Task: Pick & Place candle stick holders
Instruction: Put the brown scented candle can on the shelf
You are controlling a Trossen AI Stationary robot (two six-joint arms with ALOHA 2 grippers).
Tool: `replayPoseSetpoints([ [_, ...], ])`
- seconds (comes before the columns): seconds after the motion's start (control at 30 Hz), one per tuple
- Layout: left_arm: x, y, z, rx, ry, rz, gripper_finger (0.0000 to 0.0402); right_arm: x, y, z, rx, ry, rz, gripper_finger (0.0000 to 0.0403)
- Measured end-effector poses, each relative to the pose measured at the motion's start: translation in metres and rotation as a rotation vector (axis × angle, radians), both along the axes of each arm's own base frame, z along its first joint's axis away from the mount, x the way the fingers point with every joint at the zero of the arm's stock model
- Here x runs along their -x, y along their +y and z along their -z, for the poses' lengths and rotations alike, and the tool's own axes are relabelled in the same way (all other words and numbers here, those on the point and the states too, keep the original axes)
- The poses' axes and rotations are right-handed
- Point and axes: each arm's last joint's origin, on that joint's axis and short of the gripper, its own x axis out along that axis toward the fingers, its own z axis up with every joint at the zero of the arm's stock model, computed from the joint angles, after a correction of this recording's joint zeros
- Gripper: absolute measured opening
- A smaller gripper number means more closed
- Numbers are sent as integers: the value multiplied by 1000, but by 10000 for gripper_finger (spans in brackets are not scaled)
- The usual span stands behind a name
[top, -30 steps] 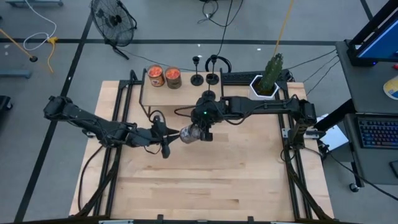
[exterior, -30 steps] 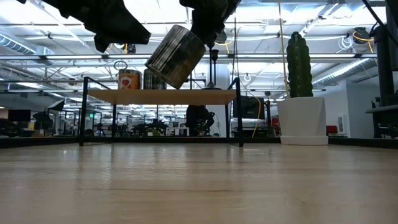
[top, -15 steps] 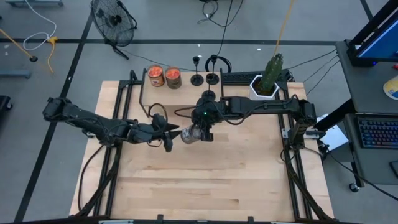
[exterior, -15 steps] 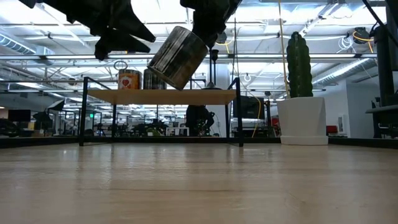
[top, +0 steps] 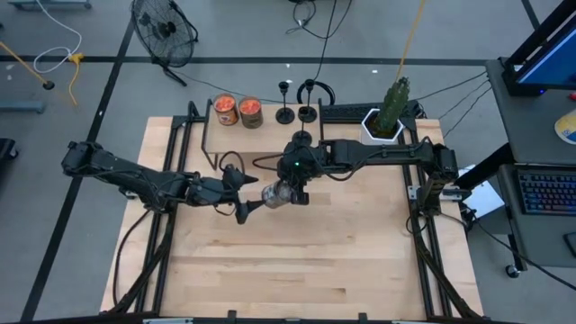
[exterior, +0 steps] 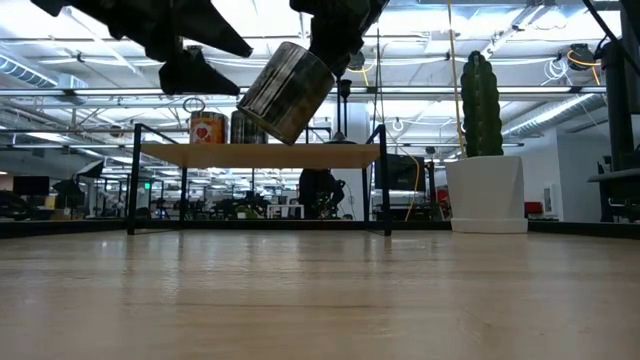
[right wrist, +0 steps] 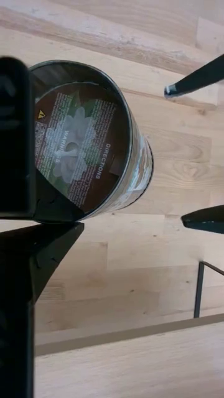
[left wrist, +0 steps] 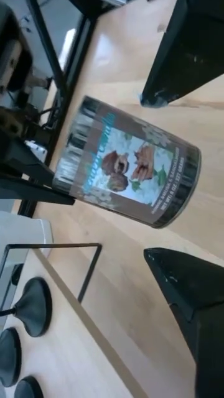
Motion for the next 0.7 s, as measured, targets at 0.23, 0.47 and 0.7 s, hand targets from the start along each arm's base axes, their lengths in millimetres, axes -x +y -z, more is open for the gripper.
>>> replayPoseSetpoints([
  [0.23, -1, 3, 1, -3, 22, 48, 378, 0, 0, 0, -14, -1, -6, 0],
  [0.47, -15, 10, 6, 44, -4, 156, 377, -1, 1, -1, -25, -14, -14, 0],
  [0.7, -31, 18, 16, 59, -26, 204, 377, 0, 2, 0, -51, -1, -16, 0],
])
